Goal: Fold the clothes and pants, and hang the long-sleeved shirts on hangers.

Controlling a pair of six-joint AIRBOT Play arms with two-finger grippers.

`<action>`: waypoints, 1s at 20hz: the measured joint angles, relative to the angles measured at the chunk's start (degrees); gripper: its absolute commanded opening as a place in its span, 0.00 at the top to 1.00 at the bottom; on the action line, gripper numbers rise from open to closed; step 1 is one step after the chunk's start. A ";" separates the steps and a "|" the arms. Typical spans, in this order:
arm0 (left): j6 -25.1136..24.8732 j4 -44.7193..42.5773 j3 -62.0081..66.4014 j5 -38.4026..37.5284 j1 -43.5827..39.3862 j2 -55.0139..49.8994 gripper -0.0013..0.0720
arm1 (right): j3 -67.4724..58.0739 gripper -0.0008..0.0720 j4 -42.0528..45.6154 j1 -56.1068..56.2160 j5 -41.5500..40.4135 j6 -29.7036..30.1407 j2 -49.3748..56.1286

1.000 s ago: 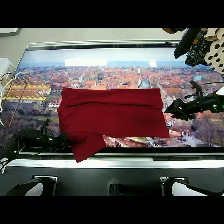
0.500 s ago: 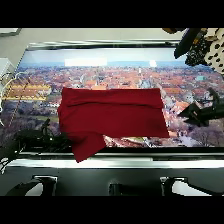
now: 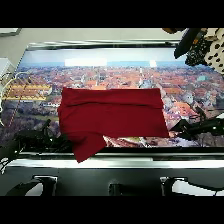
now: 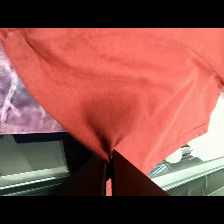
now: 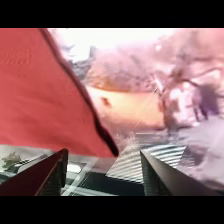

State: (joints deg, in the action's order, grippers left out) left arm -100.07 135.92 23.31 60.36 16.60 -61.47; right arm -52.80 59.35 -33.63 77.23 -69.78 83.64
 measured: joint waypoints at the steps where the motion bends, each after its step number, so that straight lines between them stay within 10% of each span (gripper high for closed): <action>1: 0.00 0.00 0.00 0.00 0.00 0.00 0.96 | 0.72 0.30 -0.26 0.00 -0.79 0.57 0.09; 9: 0.02 -0.02 0.00 0.07 0.00 0.00 0.96 | 5.90 0.39 -6.51 0.24 -4.00 4.28 0.17; 14: 0.07 -0.02 0.02 0.13 0.04 0.00 0.96 | 8.41 0.89 -7.37 4.20 -6.91 5.35 0.07; 20: 0.11 -0.52 1.84 3.78 0.96 0.52 0.96 | 8.92 0.94 -7.58 5.40 -6.38 5.75 -3.15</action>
State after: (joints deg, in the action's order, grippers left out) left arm -99.96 135.39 25.15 64.14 17.56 -60.95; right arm -43.88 51.77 -28.23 70.85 -64.03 80.49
